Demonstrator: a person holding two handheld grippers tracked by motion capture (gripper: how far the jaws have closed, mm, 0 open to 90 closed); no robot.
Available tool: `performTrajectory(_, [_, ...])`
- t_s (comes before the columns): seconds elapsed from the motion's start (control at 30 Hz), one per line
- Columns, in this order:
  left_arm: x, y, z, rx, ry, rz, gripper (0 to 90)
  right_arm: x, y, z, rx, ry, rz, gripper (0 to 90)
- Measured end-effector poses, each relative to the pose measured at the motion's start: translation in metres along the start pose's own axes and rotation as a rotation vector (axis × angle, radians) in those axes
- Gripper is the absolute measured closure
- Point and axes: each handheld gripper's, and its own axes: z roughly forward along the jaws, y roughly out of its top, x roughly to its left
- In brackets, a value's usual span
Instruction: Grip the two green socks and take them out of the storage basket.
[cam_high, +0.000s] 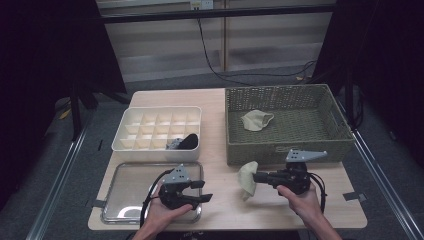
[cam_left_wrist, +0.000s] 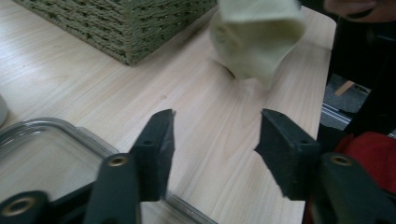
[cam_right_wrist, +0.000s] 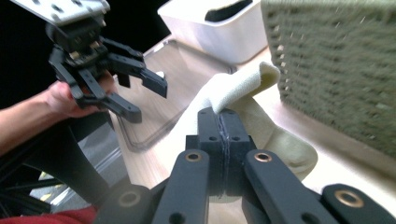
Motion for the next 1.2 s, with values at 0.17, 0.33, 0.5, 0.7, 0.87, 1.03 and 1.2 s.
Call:
performTrajectory(0.17, [0.001, -0.001, 0.002, 0.003, 0.0, -0.004, 50.9, -0.006, -0.006, 0.019, 0.056, 0.011, 0.006, 89.6])
performTrajectory(0.33, [0.003, -0.001, 0.003, 0.01, -0.003, 0.002, 55.9, -0.009, -0.01, 0.035, 0.1, 0.02, 0.008, 89.5])
performTrajectory(0.5, [0.003, 0.002, 0.011, 0.021, -0.024, 0.024, 62.9, -0.015, -0.014, 0.049, 0.124, 0.014, 0.014, 89.4])
performTrajectory(0.7, [0.003, 0.006, 0.023, 0.036, -0.04, 0.038, 67.0, -0.019, -0.019, 0.062, 0.166, 0.008, 0.007, 89.1])
performTrajectory(0.87, [0.003, 0.006, 0.035, 0.068, -0.053, 0.047, 68.9, -0.016, -0.026, 0.07, 0.203, 0.011, -0.005, 89.1])
performTrajectory(1.03, [0.003, 0.008, 0.044, 0.073, -0.067, 0.047, 72.3, -0.016, -0.032, 0.078, 0.242, 0.003, -0.012, 89.0])
performTrajectory(1.2, [0.004, 0.009, 0.054, 0.101, -0.084, 0.056, 77.1, -0.013, -0.037, 0.084, 0.267, 0.011, -0.021, 89.0])
